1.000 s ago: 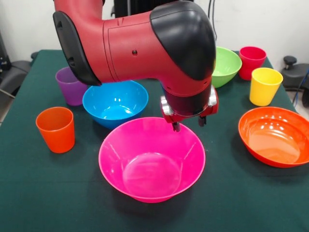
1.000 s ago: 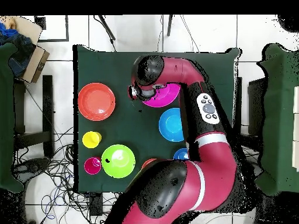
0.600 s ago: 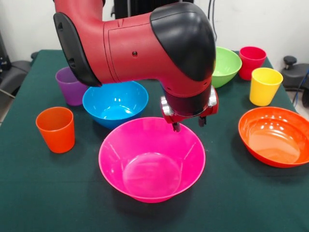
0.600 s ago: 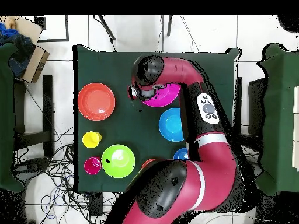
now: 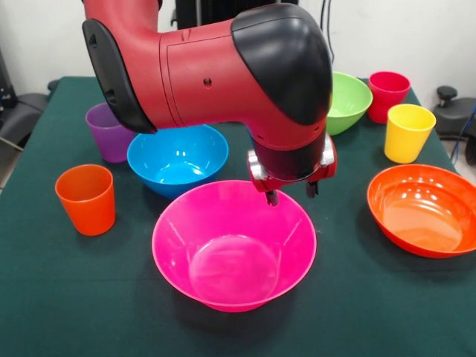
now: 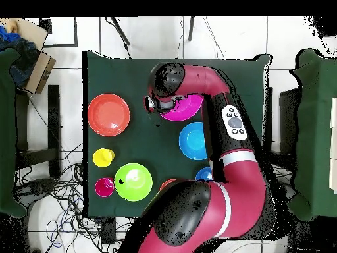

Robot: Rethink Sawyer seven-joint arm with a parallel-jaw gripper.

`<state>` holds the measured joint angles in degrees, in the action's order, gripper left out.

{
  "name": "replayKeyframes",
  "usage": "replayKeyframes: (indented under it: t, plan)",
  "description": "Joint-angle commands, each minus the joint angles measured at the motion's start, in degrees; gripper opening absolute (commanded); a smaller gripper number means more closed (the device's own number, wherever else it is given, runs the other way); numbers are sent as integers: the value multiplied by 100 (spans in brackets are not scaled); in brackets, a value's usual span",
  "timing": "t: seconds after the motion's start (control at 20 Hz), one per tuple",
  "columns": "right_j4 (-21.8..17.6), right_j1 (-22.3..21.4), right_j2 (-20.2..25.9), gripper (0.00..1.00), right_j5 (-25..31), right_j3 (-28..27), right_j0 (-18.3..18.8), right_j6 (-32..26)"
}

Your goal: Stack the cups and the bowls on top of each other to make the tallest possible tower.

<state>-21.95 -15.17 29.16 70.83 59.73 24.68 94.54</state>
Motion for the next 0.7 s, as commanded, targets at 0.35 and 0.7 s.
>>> replayKeyframes:
  t: [0.35, 0.7]
  plan:
    - [-620, 179, -121, 100, -626, -137, -86, -912]
    - [-670, 177, -209, 100, -715, -96, -115, -842]
